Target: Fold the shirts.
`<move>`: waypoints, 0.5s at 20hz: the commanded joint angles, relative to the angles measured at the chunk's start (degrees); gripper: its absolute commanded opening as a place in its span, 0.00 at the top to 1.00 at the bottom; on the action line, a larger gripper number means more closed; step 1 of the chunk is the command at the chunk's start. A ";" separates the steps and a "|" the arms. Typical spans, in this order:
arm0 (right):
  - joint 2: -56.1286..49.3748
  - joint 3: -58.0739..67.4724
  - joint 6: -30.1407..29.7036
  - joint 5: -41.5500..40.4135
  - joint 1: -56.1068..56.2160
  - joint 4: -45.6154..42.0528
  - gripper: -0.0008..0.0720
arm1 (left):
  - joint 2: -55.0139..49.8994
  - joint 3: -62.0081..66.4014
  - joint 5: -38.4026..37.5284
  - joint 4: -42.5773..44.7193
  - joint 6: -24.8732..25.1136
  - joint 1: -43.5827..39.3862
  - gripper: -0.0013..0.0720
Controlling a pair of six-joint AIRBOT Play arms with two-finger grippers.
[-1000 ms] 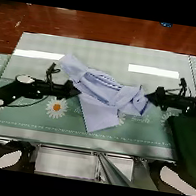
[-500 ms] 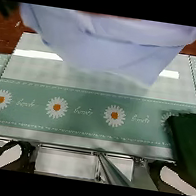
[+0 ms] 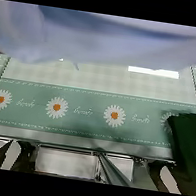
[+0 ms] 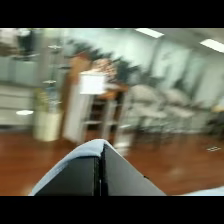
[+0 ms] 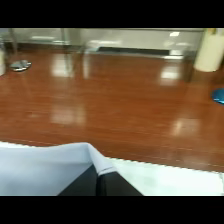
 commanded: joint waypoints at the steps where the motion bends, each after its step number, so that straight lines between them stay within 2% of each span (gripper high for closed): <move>1: 6.91 -0.24 2.36 4.94 0.66 -10.32 0.96 | 8.37 0.94 -1.07 22.67 -3.61 -3.08 0.96; 4: 11.15 -5.88 4.52 7.58 3.65 -16.92 0.96 | 12.63 0.92 -2.14 48.50 -11.65 -17.11 0.96; 6: 13.27 -11.96 5.86 9.16 4.85 -19.21 0.96 | 13.97 0.79 -4.90 61.46 -17.27 -23.17 0.96; 8: 13.81 -18.36 6.43 10.32 4.83 -18.88 0.96 | 13.79 -1.90 -7.85 66.77 -19.69 -25.53 0.96; 10: 13.22 -25.49 6.69 8.94 4.83 -15.76 0.96 | 12.70 -9.51 -9.01 68.57 -23.10 -25.55 0.96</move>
